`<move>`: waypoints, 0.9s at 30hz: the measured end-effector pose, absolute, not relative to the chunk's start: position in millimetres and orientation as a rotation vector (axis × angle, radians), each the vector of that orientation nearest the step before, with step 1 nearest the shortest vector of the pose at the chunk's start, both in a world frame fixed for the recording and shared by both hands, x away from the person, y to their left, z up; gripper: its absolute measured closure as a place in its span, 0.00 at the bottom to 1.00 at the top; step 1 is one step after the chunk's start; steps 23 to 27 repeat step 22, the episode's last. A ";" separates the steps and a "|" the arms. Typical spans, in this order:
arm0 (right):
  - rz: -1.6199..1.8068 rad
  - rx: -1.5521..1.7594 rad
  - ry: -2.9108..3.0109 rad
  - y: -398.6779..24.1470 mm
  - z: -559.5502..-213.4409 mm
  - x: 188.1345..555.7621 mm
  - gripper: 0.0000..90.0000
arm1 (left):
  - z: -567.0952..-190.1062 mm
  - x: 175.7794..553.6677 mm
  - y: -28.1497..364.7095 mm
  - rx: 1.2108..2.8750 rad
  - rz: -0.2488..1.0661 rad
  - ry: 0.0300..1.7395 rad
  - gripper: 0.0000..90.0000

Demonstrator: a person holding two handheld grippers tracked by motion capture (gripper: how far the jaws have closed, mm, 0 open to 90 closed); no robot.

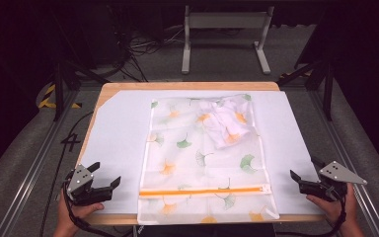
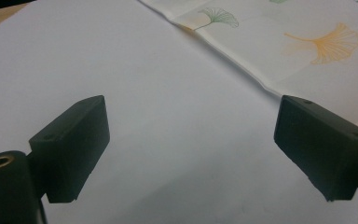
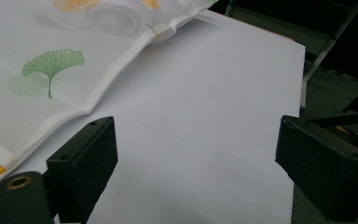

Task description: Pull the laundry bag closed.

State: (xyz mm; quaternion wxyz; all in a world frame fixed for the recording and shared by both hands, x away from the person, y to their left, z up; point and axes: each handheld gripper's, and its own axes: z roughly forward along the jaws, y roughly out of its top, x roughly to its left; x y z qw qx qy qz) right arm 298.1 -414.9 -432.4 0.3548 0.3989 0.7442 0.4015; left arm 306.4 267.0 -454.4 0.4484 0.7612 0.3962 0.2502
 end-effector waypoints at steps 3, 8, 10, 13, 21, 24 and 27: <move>1.040 1.025 1.926 -414.0 -432.2 298.2 0.15 | -454.2 306.3 267.3 1.875 0.616 0.981 0.12; 1.046 1.018 1.944 -412.2 -432.8 298.1 0.16 | -454.4 306.8 266.2 1.881 0.606 0.989 0.12; 1.043 1.009 1.953 -410.9 -433.0 298.1 0.16 | -454.3 307.1 265.2 1.888 0.610 0.985 0.12; 1.028 0.992 1.961 -409.1 -433.1 297.6 0.16 | -454.8 307.6 263.6 1.899 0.612 0.979 0.12; 1.029 1.002 1.958 -409.1 -433.8 296.7 0.16 | -454.3 308.8 262.9 1.894 0.635 0.998 0.12; 1.027 1.003 1.961 -408.4 -433.9 296.4 0.16 | -454.2 309.2 263.1 1.891 0.637 1.002 0.12; 1.027 1.003 1.961 -408.4 -433.9 296.4 0.16 | -454.2 309.2 263.1 1.891 0.637 1.002 0.12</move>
